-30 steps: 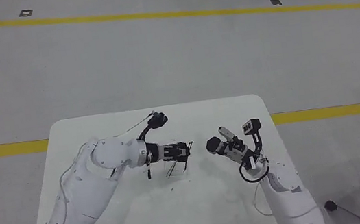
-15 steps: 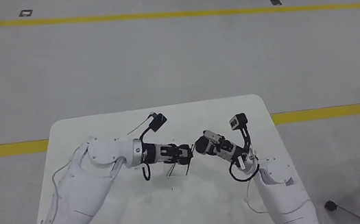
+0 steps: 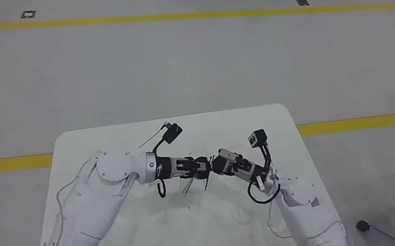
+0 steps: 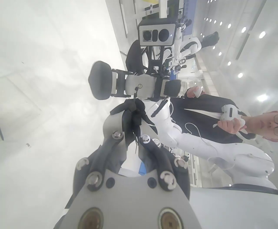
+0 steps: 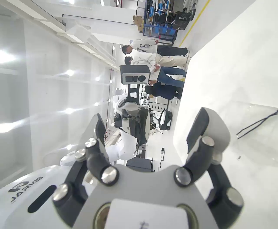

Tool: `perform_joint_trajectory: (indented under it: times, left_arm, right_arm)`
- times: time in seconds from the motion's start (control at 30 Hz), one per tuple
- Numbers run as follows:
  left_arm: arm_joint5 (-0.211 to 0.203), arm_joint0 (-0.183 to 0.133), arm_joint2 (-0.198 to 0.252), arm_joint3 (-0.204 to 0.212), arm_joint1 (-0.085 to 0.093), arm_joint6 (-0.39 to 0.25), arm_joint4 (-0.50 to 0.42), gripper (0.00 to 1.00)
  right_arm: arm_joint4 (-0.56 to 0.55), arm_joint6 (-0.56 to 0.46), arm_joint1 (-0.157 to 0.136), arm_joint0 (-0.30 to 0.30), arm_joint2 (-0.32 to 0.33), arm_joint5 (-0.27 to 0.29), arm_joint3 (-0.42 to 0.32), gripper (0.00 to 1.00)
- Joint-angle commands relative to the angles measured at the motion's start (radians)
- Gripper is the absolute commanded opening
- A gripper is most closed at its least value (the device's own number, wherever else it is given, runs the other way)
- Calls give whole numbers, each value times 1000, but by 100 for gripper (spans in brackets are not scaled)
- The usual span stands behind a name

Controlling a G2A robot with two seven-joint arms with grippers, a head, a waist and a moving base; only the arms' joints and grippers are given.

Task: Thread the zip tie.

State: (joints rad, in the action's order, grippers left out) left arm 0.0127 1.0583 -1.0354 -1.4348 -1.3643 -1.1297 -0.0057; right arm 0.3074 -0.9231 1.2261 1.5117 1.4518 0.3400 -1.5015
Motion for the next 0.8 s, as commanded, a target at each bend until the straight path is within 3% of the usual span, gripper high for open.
perform_joint_trajectory:
  times: [0.0, 0.07, 0.1, 0.77]
  left_arm:
    - [3, -1, 3, 1, 3, 3, -2, 0]
    - [5, -3, 6, 2, 6, 6, -3, 0]
    - [8, -3, 8, 3, 8, 8, -4, 0]
    - [16, -12, 43, -5, 37, 39, -33, 0]
  right_arm:
    - [-1, 1, 0, 2, 0, 0, -6, 74]
    - [-4, 3, 1, 4, 1, 0, -12, 53]
    - [-7, 2, 1, 6, 2, 0, -16, 49]
    - [-44, -8, 11, 17, 8, 0, -36, 19]
